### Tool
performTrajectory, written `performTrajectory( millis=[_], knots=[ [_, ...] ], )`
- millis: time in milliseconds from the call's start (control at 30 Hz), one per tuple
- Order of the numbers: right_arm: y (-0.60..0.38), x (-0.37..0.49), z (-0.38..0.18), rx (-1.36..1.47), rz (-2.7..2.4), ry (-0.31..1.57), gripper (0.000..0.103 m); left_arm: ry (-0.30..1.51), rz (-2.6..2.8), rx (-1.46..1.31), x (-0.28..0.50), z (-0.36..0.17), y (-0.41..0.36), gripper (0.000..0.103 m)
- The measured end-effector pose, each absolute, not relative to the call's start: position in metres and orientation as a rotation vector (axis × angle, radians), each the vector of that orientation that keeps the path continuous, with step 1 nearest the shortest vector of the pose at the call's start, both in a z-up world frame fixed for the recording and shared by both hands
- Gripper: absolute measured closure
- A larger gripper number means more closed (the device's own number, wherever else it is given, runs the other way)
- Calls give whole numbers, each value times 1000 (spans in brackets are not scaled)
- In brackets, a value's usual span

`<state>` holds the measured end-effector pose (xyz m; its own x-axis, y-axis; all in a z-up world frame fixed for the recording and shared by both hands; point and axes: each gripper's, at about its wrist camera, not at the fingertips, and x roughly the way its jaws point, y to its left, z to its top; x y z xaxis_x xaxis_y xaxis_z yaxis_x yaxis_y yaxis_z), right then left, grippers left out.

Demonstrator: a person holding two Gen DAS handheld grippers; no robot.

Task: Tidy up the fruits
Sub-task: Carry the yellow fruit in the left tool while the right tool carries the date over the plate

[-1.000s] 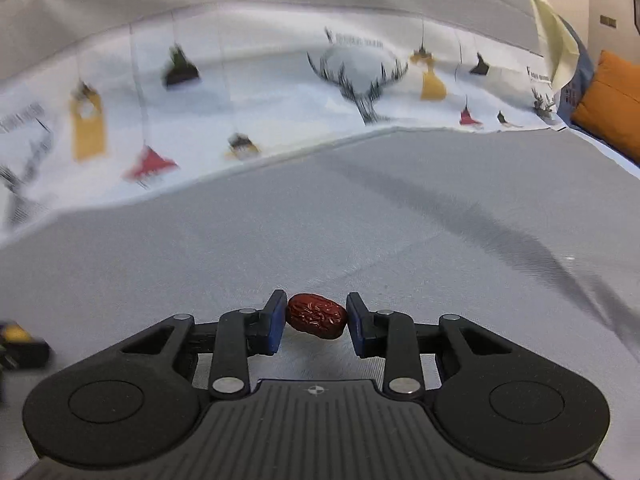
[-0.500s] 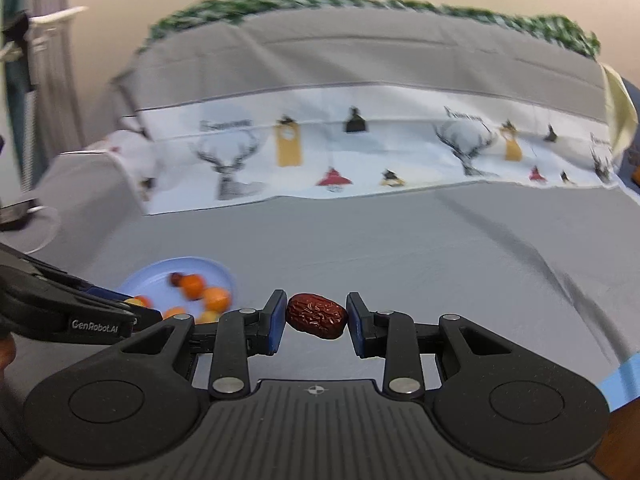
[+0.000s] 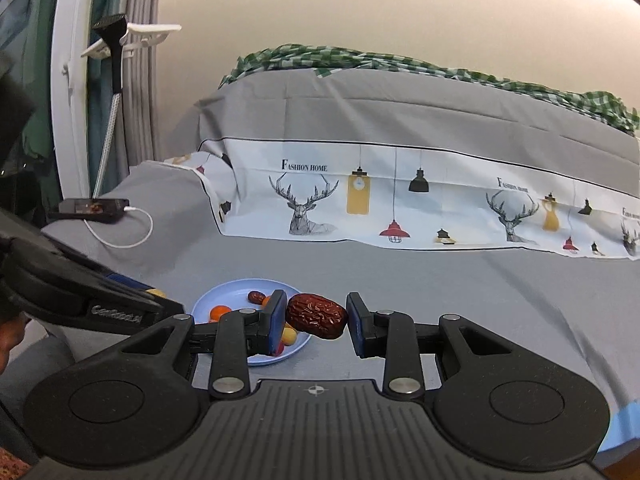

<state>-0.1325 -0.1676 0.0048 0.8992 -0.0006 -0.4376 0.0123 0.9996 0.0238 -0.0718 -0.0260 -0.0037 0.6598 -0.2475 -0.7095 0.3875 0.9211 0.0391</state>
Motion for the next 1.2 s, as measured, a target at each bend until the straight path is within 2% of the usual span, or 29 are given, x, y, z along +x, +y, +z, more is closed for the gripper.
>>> performTrajectory(
  millis=[467, 867, 1200],
  knots=[
    [-141, -153, 12, -1, 47, 421, 69, 721, -305, 125, -107, 11, 9, 76],
    [-130, -149, 14, -12, 65, 429, 69, 704, -262, 81, -108, 16, 28, 76],
    [-131, -128, 1, -23, 91, 498, 69, 771, -212, 82, -80, 4, 36, 76]
  ],
)
